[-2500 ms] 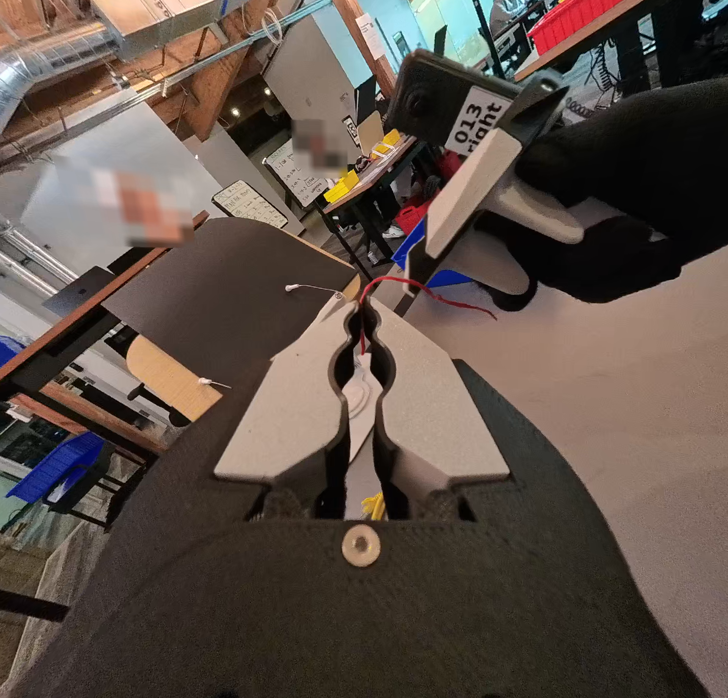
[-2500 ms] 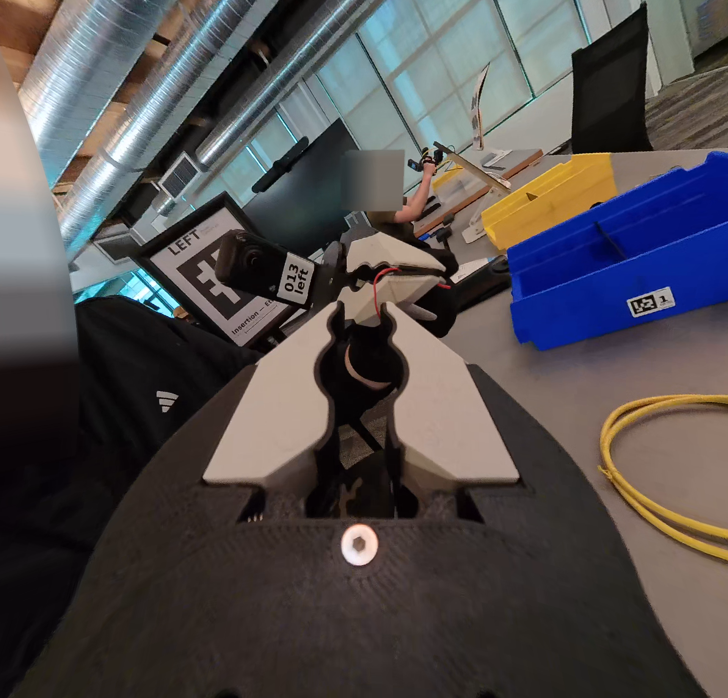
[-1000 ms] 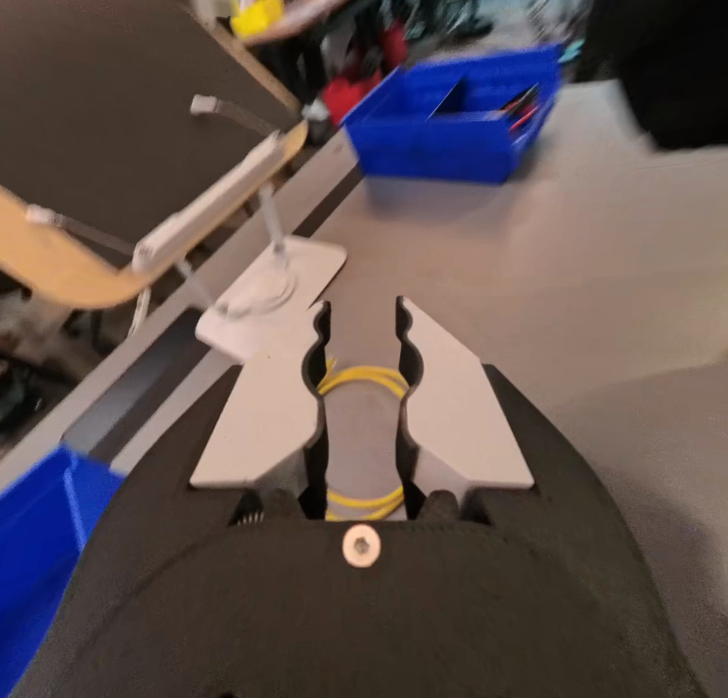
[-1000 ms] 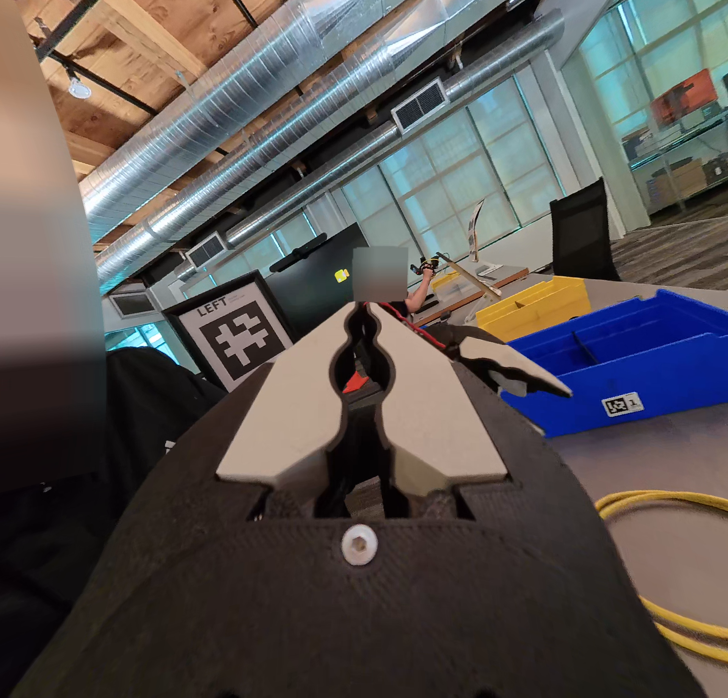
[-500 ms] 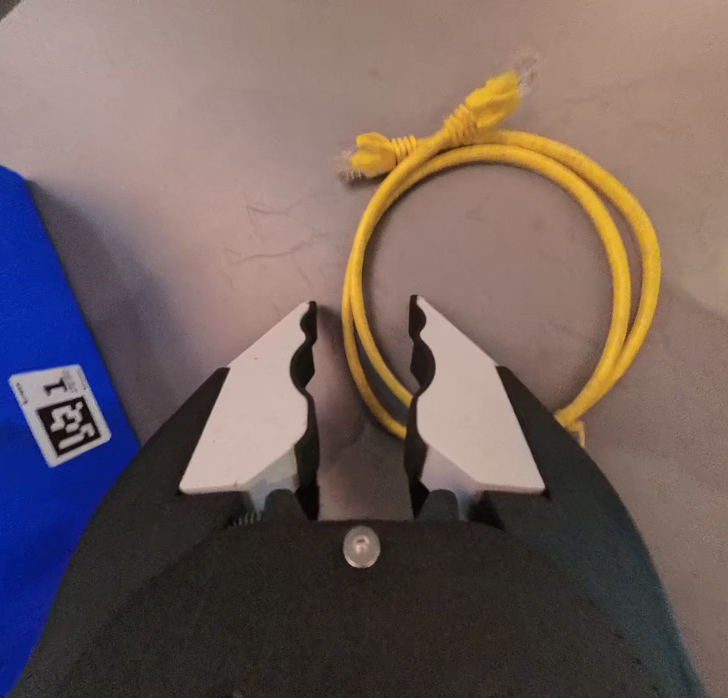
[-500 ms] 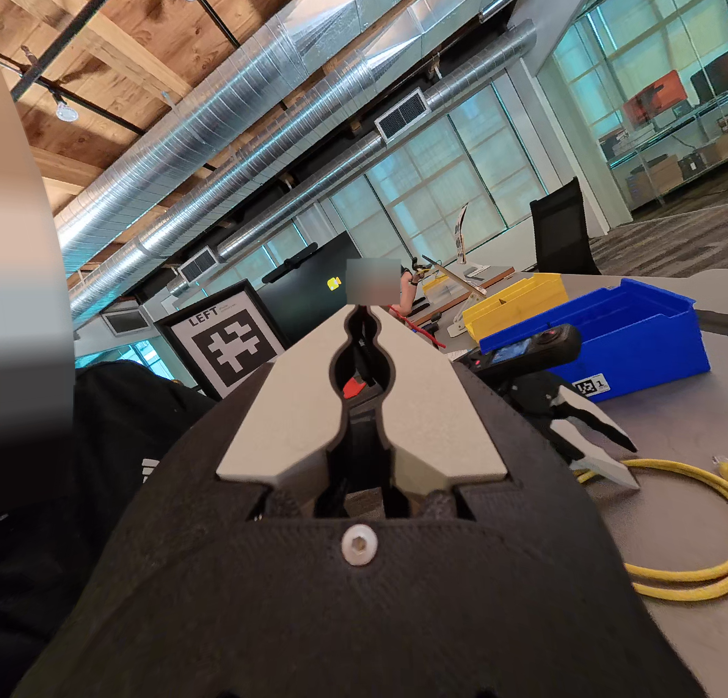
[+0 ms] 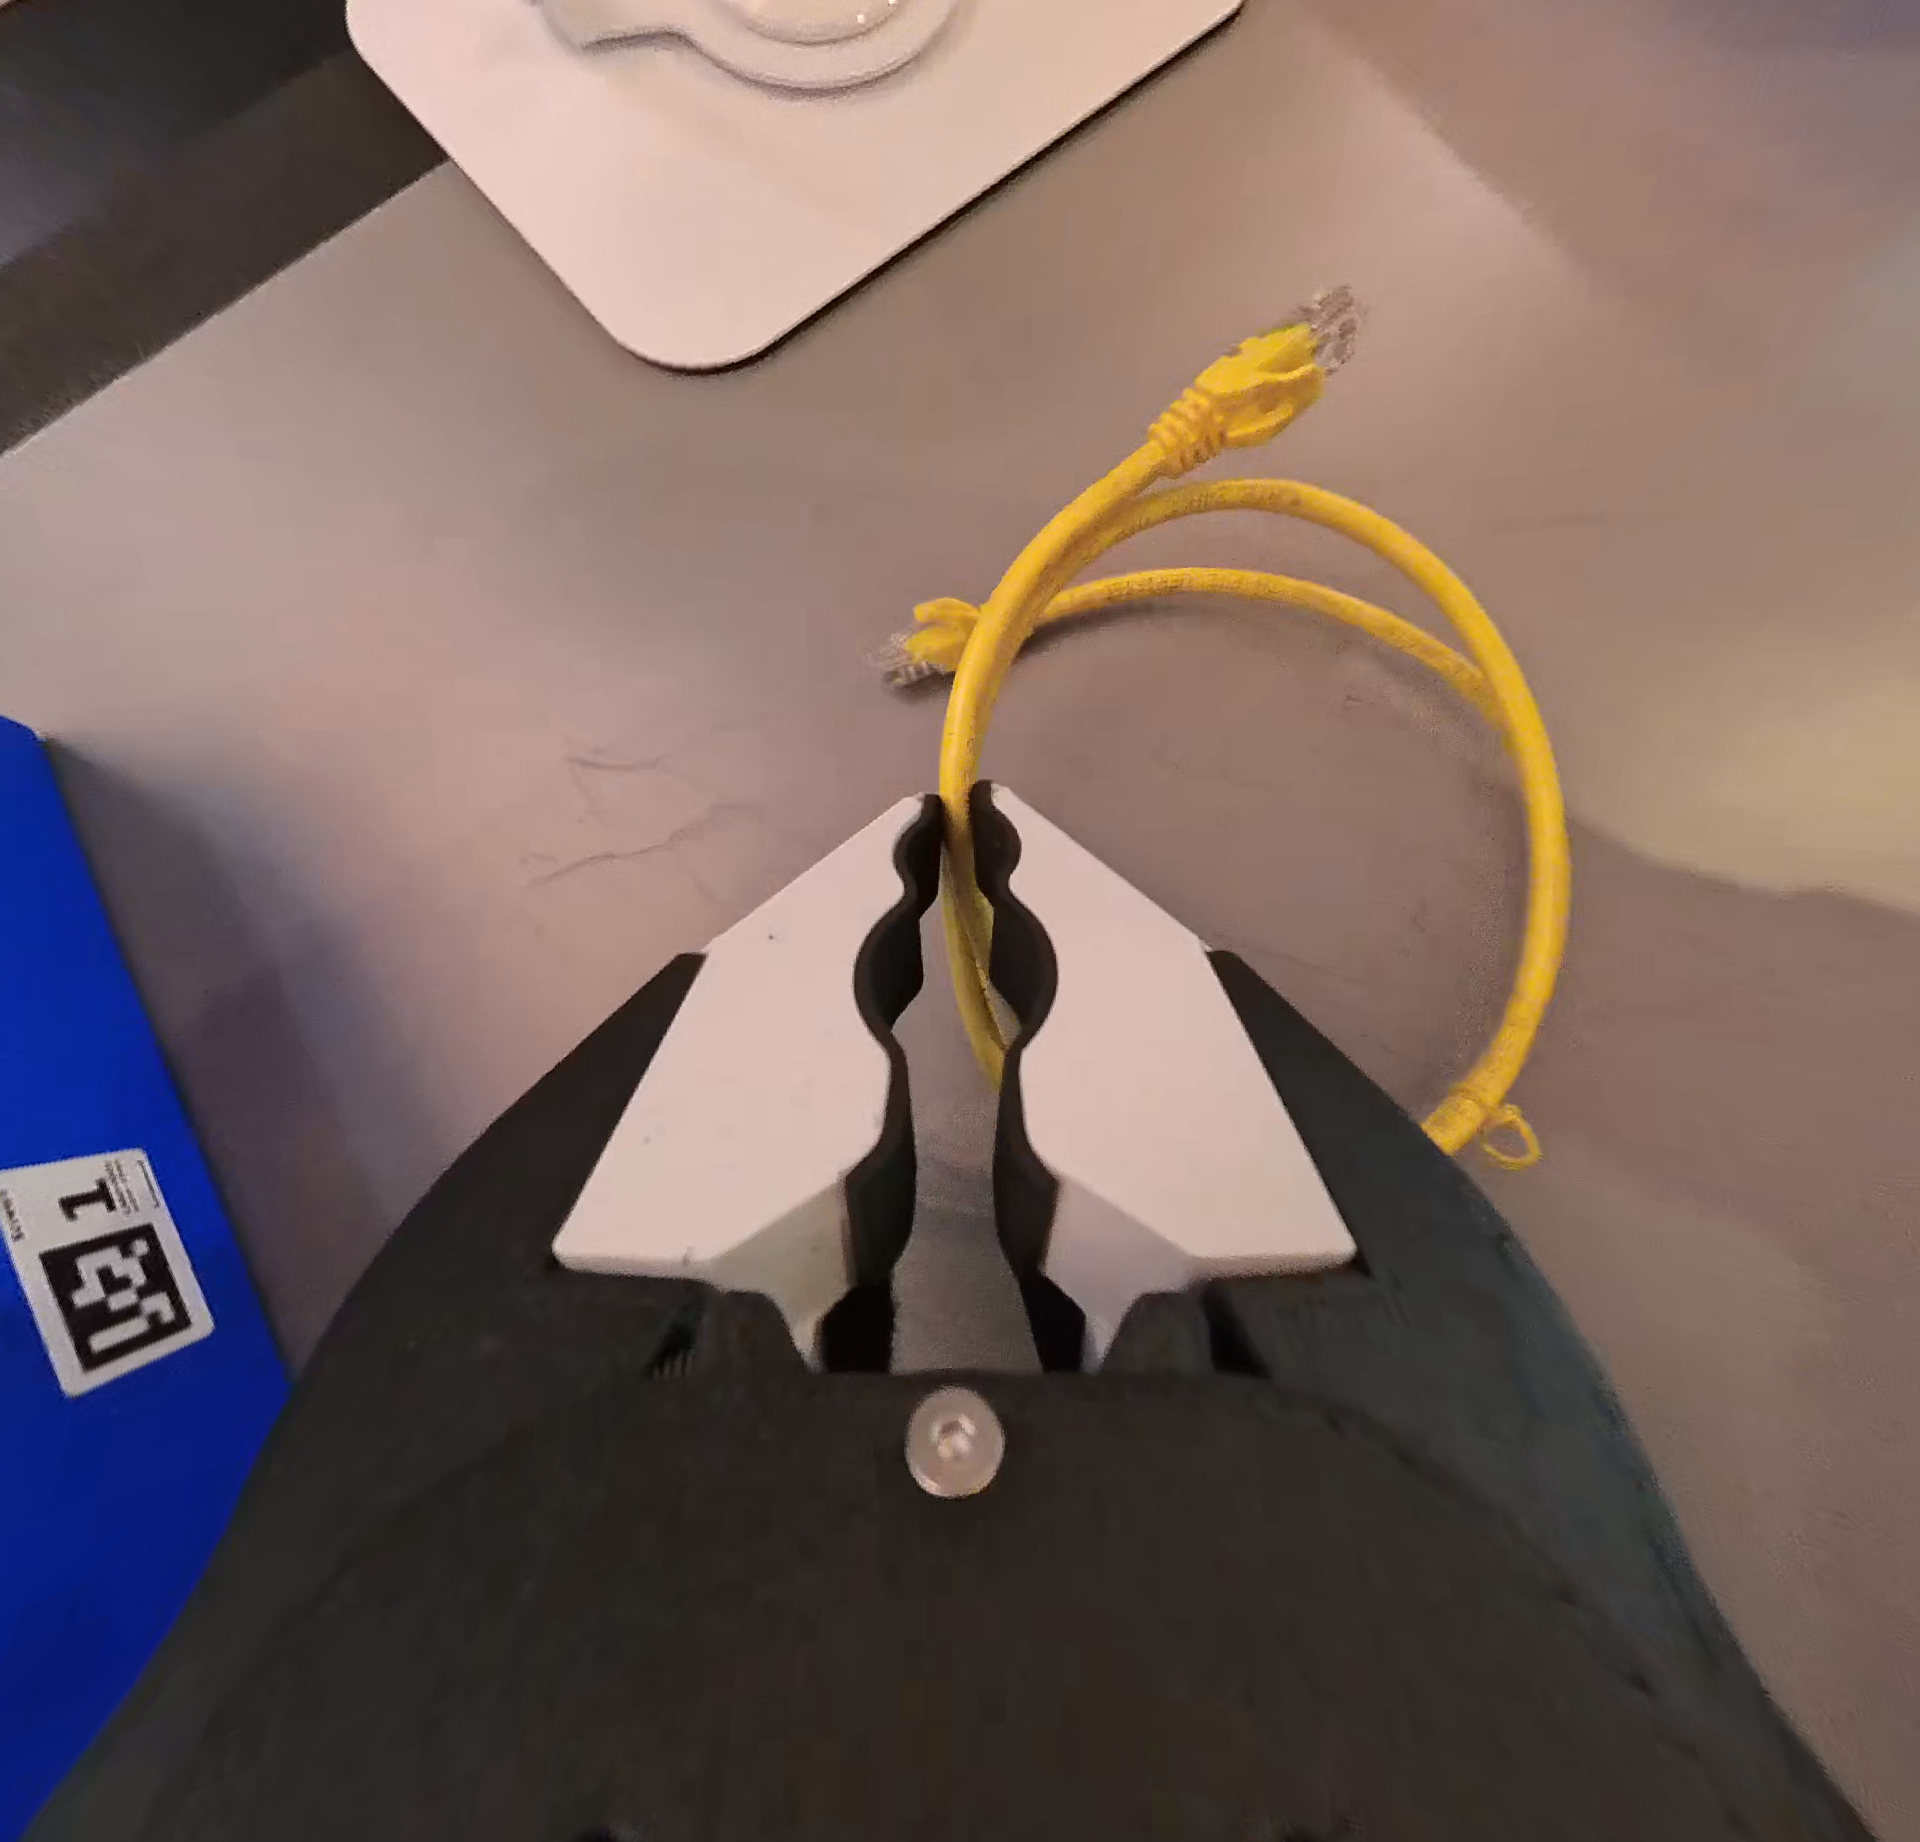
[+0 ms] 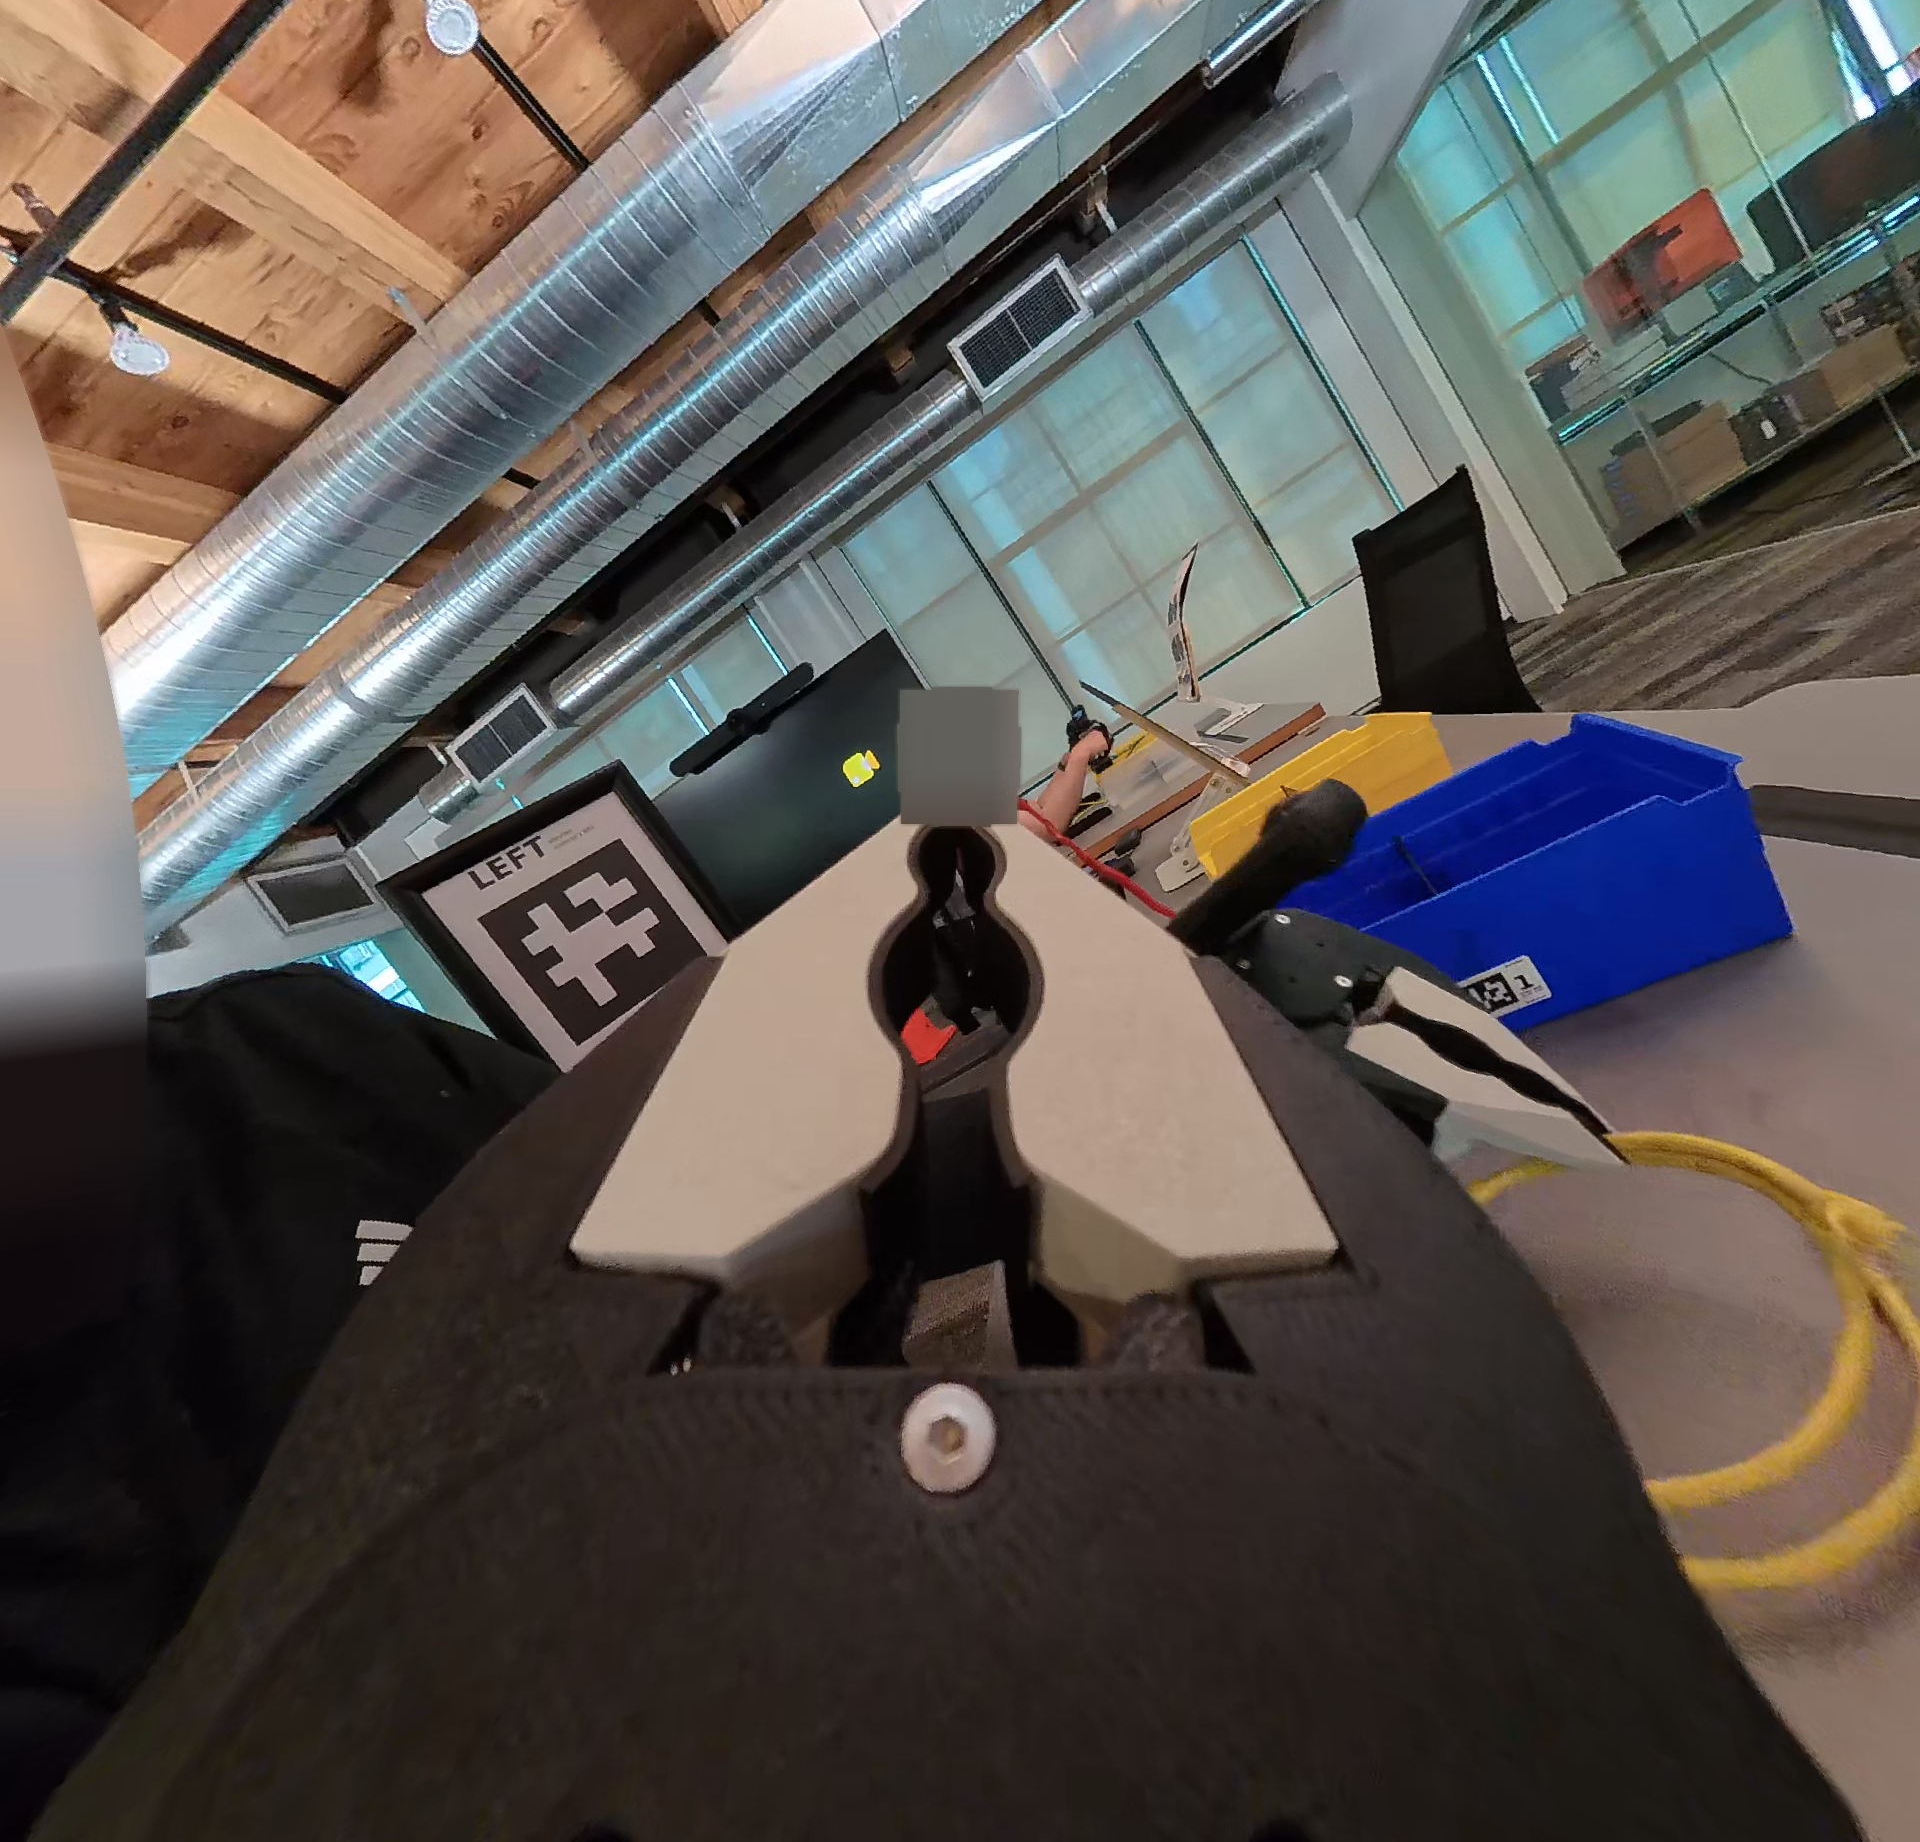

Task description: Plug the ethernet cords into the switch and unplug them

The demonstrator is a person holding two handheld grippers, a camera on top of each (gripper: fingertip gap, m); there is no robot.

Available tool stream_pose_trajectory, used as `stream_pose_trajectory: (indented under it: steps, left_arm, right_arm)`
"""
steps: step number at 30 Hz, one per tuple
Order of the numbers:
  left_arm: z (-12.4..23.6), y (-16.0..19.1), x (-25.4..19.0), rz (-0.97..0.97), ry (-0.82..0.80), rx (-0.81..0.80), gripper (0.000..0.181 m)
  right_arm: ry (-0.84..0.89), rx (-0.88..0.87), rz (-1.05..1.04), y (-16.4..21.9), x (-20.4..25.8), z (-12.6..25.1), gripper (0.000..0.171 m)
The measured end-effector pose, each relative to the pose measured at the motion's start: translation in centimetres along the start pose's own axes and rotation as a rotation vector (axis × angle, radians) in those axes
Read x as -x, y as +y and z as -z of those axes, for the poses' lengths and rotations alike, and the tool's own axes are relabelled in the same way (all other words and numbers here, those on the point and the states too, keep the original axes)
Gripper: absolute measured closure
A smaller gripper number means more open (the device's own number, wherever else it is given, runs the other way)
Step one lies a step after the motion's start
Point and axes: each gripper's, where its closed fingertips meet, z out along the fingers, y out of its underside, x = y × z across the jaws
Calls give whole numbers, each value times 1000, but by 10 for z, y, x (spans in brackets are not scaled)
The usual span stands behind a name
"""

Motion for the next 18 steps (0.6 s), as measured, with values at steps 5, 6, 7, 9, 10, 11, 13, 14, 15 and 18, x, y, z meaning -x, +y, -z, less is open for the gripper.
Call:
stream_pose_trajectory:
  steps: [5, 6, 7, 9, 10, 11, 13, 14, 15, 18]
  left_arm:
    - [2, 22, -56, 29, 157, 84, 178]
    - [0, 26, -67, 16, 180, 83, 178]
    - [-1, 31, -78, -9, 204, 92, 177]
    - [-4, 35, -83, -68, 178, 107, 157]
    - [-4, 30, -86, -103, 183, 85, 149]
    - [-3, 25, -91, -146, 195, 72, 149]
    - [-5, 14, -97, -249, 194, 70, 140]
    - [-6, 7, -103, -325, 209, 66, 140]
    - [-9, 0, -105, -404, 195, 61, 140]
    - [-26, -6, -110, -708, 182, 99, 135]
  right_arm:
    - [9, 7, 5, 1, -1, 1, 171]
    - [10, 8, 7, 0, -1, 1, 171]
    - [11, 8, 8, 0, -1, 2, 171]
    - [16, 7, 14, -2, 0, 4, 171]
    - [18, 3, 17, -3, 0, 6, 171]
    - [18, -2, 18, -5, 0, 7, 171]
    - [20, -9, 21, -8, 1, 9, 171]
    - [20, -10, 23, -9, 1, 10, 171]
    - [20, -12, 24, -10, 1, 11, 171]
    - [19, -15, 27, -11, 2, 13, 171]
